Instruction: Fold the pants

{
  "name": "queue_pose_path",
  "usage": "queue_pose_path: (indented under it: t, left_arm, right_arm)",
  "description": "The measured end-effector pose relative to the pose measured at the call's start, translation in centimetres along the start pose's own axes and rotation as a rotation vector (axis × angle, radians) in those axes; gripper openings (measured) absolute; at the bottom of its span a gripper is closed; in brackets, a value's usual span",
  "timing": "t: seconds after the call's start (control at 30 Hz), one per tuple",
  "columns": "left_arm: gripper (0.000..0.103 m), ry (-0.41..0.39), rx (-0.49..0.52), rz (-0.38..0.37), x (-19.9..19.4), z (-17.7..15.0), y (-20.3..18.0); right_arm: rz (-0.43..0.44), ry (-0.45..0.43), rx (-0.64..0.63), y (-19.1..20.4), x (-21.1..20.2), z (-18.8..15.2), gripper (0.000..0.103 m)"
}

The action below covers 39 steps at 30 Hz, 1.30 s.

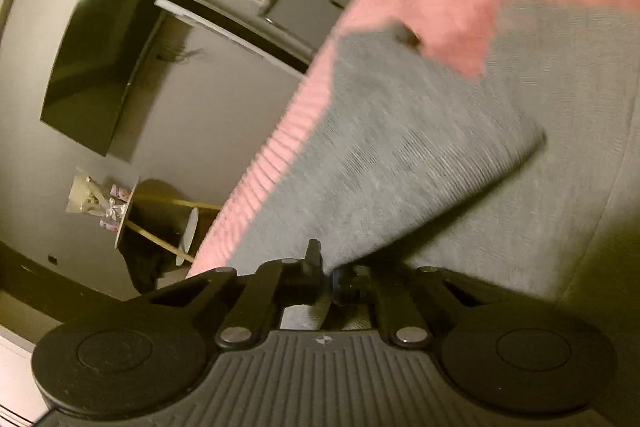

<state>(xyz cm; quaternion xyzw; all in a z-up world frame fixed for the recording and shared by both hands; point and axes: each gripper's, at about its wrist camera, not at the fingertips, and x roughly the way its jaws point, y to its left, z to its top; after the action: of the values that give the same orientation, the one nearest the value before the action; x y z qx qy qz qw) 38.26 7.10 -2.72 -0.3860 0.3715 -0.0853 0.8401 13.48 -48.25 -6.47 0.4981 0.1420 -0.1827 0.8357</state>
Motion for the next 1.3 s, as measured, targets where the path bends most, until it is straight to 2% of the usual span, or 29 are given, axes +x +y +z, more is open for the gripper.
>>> queue_pose_path:
  t: [0.1,0.2,0.23,0.33,0.4,0.5,0.57,0.6,0.63,0.7,0.73,0.77,0.83,0.93,0.97,1.0,1.03,1.1,1.13,1.17,1.23,1.3]
  left_arm:
    - [0.006,-0.059,0.074,-0.087,-6.9,-2.0,-1.2]
    - [0.007,-0.103,0.13,-0.15,-14.4,-6.3,-0.5]
    - [0.007,-0.102,0.146,-0.149,-16.2,-7.8,0.0]
    - [0.007,-0.073,0.16,-0.11,-20.8,-14.1,2.8]
    - [0.008,-0.036,0.121,-0.065,-21.6,-17.6,5.2]
    - [0.011,0.02,0.118,0.082,-21.7,-21.0,7.6]
    - [0.022,-0.014,0.165,0.131,-22.4,-20.8,7.8]
    - [0.043,-0.043,0.184,0.153,-22.4,-20.1,7.7]
    - [0.07,-0.098,0.196,0.184,-23.1,-19.4,7.7]
    - [0.085,-0.189,0.198,0.23,-24.0,-17.7,8.1]
    - [0.088,-0.225,0.192,0.26,-24.1,-16.3,8.5]
    - [0.09,-0.232,0.183,0.284,-23.9,-15.0,9.0]
    - [0.09,-0.237,0.113,0.343,-23.3,-12.4,10.6]
    - [0.088,-0.211,-0.012,0.377,-21.8,-9.2,13.3]
    - [0.087,-0.202,-0.048,0.361,-21.2,-8.4,14.1]
    - [0.071,-0.186,-0.085,0.35,-20.8,-7.9,14.9]
    - [0.045,-0.169,-0.131,0.347,-20.6,-7.5,15.8]
    - [0.021,-0.133,-0.202,0.321,-20.3,-6.5,16.9]
    - [0.016,-0.129,-0.212,0.297,-20.2,-6.3,17.2]
    - [0.015,-0.131,-0.203,0.272,-20.6,-6.2,17.0]
    - [0.013,-0.167,-0.161,0.237,-22.3,-6.2,16.2]
    - [0.013,-0.212,-0.153,0.17,-24.9,-5.8,16.1]
  right_arm:
    - [0.048,-0.075,-0.101,2.2,-4.7,1.3,0.005]
    - [0.077,-0.121,-0.187,2.5,-10.4,2.0,0.005]
    - [0.074,-0.13,-0.218,2.2,-12.2,2.0,0.005]
    - [0.025,-0.139,-0.286,0.3,-16.6,1.2,0.005]
    - [-0.038,-0.12,-0.273,-2.4,-18.2,0.2,0.005]
    - [-0.159,-0.062,-0.199,-6.8,-18.0,-1.1,0.005]
    - [-0.221,-0.028,-0.179,-8.7,-17.3,-1.7,0.008]
    - [-0.232,-0.02,-0.166,-9.1,-17.1,-1.8,0.01]
    - [-0.222,-0.019,-0.154,-9.4,-17.1,-1.9,0.011]
    - [-0.188,-0.017,-0.119,-9.7,-17.2,-1.8,0.013]
    - [-0.175,-0.006,-0.099,-9.9,-17.0,-1.7,0.019]
    - [-0.173,0.001,-0.085,-9.9,-16.7,-1.7,0.019]
    - [-0.167,0.012,-0.066,-9.9,-16.0,-1.5,0.019]
    - [-0.16,0.017,-0.037,-9.7,-14.9,-1.6,0.02]
    - [-0.159,0.019,-0.024,-9.9,-14.7,-1.6,0.02]
    - [-0.155,0.02,-0.021,-9.8,-14.8,-1.9,0.02]
    - [-0.158,0.022,-0.02,-10.0,-14.8,-1.9,0.019]
    - [-0.165,0.027,-0.031,-9.7,-14.6,-1.7,0.014]
    - [-0.167,0.029,-0.049,-9.3,-14.6,-1.6,0.007]
    - [-0.175,0.03,-0.073,-8.8,-14.7,-1.5,0.006]
    - [-0.192,0.006,-0.14,-7.6,-15.3,-1.0,0.005]
    - [-0.175,-0.06,-0.194,-6.4,-17.0,-0.1,0.005]
